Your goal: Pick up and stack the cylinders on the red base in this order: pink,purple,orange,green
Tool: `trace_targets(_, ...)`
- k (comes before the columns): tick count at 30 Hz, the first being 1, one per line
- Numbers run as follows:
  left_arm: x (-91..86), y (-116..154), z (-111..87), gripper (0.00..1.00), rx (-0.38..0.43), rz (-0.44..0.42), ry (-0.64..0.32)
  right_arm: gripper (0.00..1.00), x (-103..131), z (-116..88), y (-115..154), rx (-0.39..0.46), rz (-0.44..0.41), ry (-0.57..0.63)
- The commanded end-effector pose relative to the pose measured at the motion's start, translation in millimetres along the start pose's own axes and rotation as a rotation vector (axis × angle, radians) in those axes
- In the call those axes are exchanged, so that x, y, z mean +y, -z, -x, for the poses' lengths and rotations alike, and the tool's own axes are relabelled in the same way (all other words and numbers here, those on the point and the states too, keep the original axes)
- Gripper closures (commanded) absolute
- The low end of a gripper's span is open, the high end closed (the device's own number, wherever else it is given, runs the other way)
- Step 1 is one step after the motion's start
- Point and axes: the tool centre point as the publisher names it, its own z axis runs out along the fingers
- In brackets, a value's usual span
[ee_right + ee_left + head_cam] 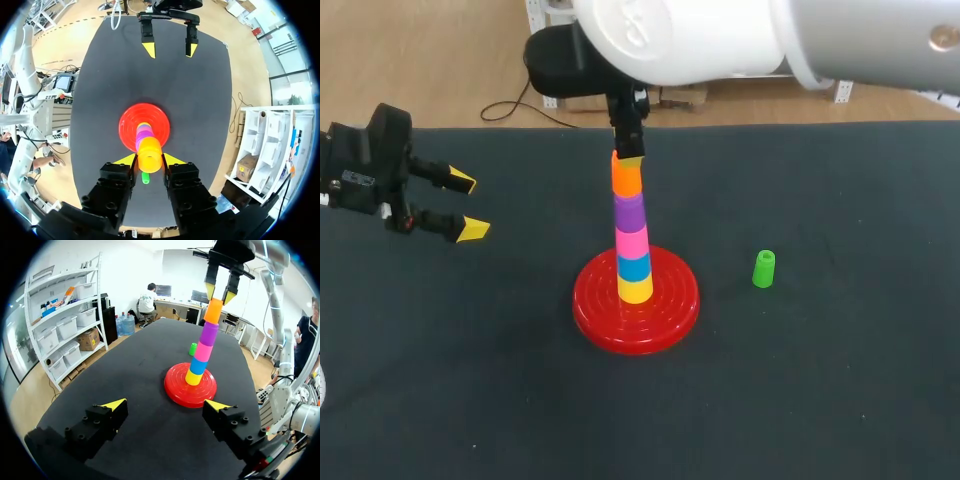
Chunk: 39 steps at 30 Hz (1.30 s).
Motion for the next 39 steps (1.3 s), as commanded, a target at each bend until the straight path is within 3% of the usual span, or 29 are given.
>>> trace_targets(1,-0.1,-0.1,-1.3,0.0,-0.005,0.001,-0.002,1.0,1.8,-1.3,-1.9,-0.008,-0.002,0.002)
trace_targets(23,-0.1,-0.1,-1.3,0.0,-0.005,0.001,-0.002,1.0,2.4,-1.8,8.3,-0.017,-0.031,0.009)
trace_targets(39,-0.1,-0.1,-1.3,0.0,-0.005,0.001,-0.002,1.0,1.5,-4.0,-2.9,-0.017,-0.009,0.0)
